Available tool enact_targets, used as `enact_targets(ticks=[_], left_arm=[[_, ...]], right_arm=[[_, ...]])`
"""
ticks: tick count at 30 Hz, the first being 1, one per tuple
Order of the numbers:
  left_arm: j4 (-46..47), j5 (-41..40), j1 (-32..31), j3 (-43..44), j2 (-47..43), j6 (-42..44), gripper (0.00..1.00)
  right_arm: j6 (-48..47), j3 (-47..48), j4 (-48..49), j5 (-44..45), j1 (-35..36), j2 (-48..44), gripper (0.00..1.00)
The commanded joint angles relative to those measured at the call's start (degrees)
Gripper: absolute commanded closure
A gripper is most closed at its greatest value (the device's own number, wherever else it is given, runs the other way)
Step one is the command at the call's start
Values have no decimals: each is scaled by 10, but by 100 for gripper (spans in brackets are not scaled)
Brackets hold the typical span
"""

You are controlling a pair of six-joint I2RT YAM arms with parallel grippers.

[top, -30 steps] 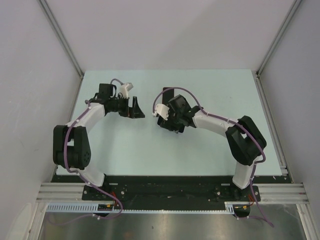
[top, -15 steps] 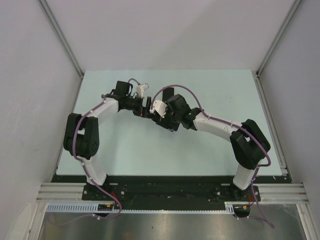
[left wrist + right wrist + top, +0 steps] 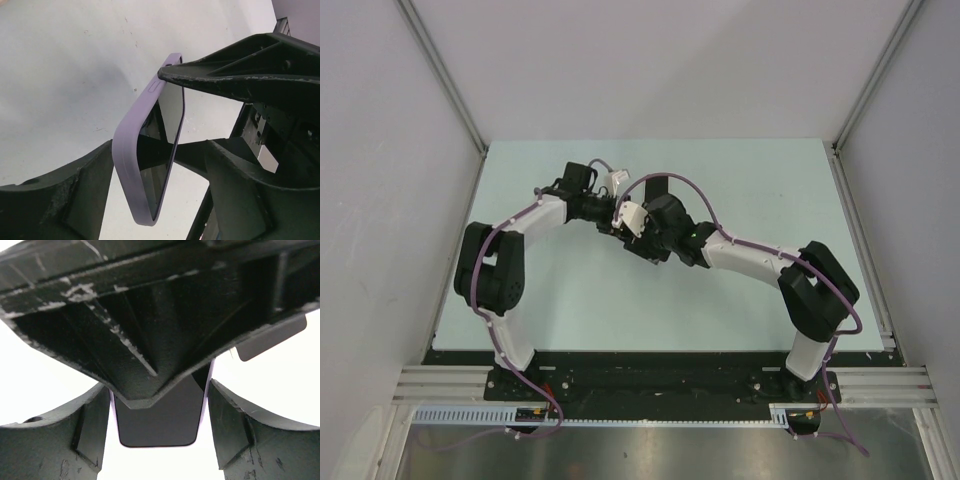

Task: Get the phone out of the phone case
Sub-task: Pick up the phone at the center of the board.

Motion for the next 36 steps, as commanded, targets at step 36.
enact_targets(ticks=[36], left_arm=[[-10,49,-16,24,31,10,67]], right_arm=[[-31,-20,61,17,22,-48,100]])
